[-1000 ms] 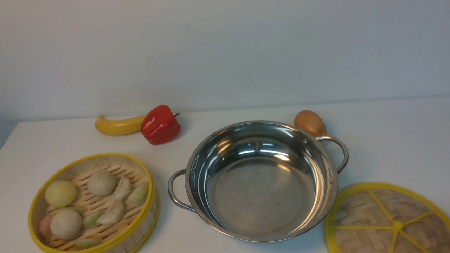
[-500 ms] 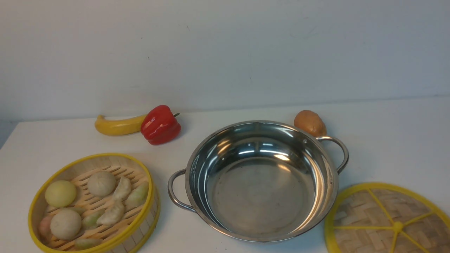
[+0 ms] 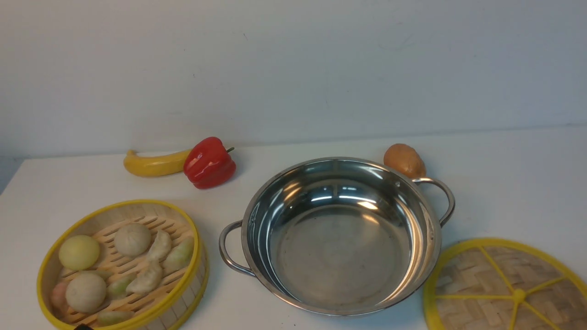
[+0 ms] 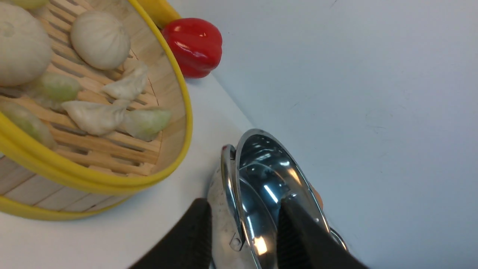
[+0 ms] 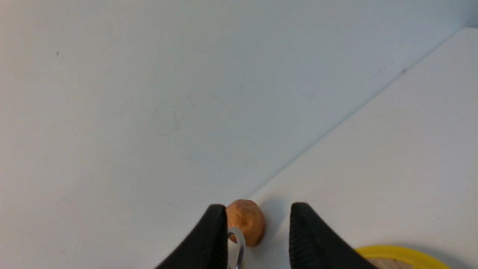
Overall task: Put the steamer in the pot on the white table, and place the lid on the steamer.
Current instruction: 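Grasp the rim of the steamer basket holding the buns with the left gripper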
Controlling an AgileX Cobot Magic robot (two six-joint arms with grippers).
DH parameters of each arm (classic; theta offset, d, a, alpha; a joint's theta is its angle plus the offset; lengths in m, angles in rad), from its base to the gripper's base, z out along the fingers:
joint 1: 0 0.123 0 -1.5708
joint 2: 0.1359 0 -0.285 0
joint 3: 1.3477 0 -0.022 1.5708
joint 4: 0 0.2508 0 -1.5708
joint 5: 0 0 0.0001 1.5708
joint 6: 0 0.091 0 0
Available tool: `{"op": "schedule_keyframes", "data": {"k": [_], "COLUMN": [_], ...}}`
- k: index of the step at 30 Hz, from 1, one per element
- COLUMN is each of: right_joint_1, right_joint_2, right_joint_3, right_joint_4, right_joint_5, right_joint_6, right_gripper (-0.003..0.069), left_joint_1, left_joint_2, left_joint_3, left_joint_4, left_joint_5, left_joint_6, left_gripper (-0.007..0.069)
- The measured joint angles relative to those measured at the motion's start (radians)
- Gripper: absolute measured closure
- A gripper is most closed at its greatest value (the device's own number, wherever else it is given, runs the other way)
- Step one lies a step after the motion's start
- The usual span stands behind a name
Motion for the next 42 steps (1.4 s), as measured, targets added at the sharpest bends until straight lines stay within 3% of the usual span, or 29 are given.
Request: {"op": "schedule_keyframes", "data": {"k": [10, 15, 17, 20, 22, 24, 25, 28, 31, 33, 34, 35, 38, 40, 41, 42], "right_joint_1": [0.000, 0.000, 0.000, 0.000, 0.000, 0.000, 0.000, 0.000, 0.000, 0.000, 0.000, 0.000, 0.000, 0.000, 0.000, 0.000], "right_joint_2": [0.000, 0.000, 0.000, 0.000, 0.000, 0.000, 0.000, 0.000, 0.000, 0.000, 0.000, 0.000, 0.000, 0.000, 0.000, 0.000], "right_joint_3": [0.000, 0.000, 0.000, 0.000, 0.000, 0.000, 0.000, 0.000, 0.000, 0.000, 0.000, 0.000, 0.000, 0.000, 0.000, 0.000], "right_joint_4": [0.103, 0.187, 0.241, 0.284, 0.278, 0.262, 0.214, 0.061, -0.121, -0.317, -0.351, -0.421, -0.768, -0.852, -1.038, -1.100], "right_joint_5": [-0.055, -0.240, -0.366, -0.572, -0.674, -0.710, -0.732, -0.724, -0.693, -0.667, -0.661, -0.652, -0.630, -0.628, -0.626, -0.626], "right_joint_6": [0.004, 0.044, 0.090, 0.172, 0.216, 0.234, 0.253, 0.289, 0.374, 0.474, 0.505, 0.553, 0.804, 0.868, 1.020, 1.073], "right_gripper": [0.0410, 0.0410, 0.0410, 0.0410, 0.0410, 0.0410, 0.0410, 0.0410, 0.0410, 0.0410, 0.0410, 0.0410, 0.0410, 0.0410, 0.0410, 0.0410], "left_joint_1": [0.000, 0.000, 0.000, 0.000, 0.000, 0.000, 0.000, 0.000, 0.000, 0.000, 0.000, 0.000, 0.000, 0.000, 0.000, 0.000], "left_joint_2": [-0.001, -0.001, -0.002, -0.003, 0.005, 0.021, 0.066, 0.187, 0.342, 0.478, 0.516, 0.581, 0.776, 0.827, 0.910, 0.925], "left_joint_3": [0.000, -0.029, -0.067, -0.141, -0.204, -0.234, -0.281, -0.352, -0.410, -0.450, -0.461, -0.480, -0.537, -0.554, -0.586, -0.596], "left_joint_4": [-0.073, -0.191, -0.186, -0.111, -0.061, -0.053, -0.063, -0.180, -0.401, -0.602, -0.638, -0.708, -0.799, -0.809, -0.816, -0.817], "left_joint_5": [-0.097, -0.342, -0.474, -0.619, -0.636, -0.634, -0.628, -0.618, -0.612, -0.623, -0.633, -0.653, -0.755, -0.793, -0.871, -0.898], "left_joint_6": [-0.004, 0.004, 0.070, 0.274, 0.464, 0.555, 0.696, 0.924, 1.154, 1.379, 1.426, 1.569, 1.856, 1.899, 1.937, 1.943], "left_gripper": [0.0384, 0.0384, 0.0384, 0.0384, 0.0384, 0.0384, 0.0384, 0.0384, 0.0384, 0.0384, 0.0384, 0.0384, 0.0384, 0.0384, 0.0384, 0.0384]}}
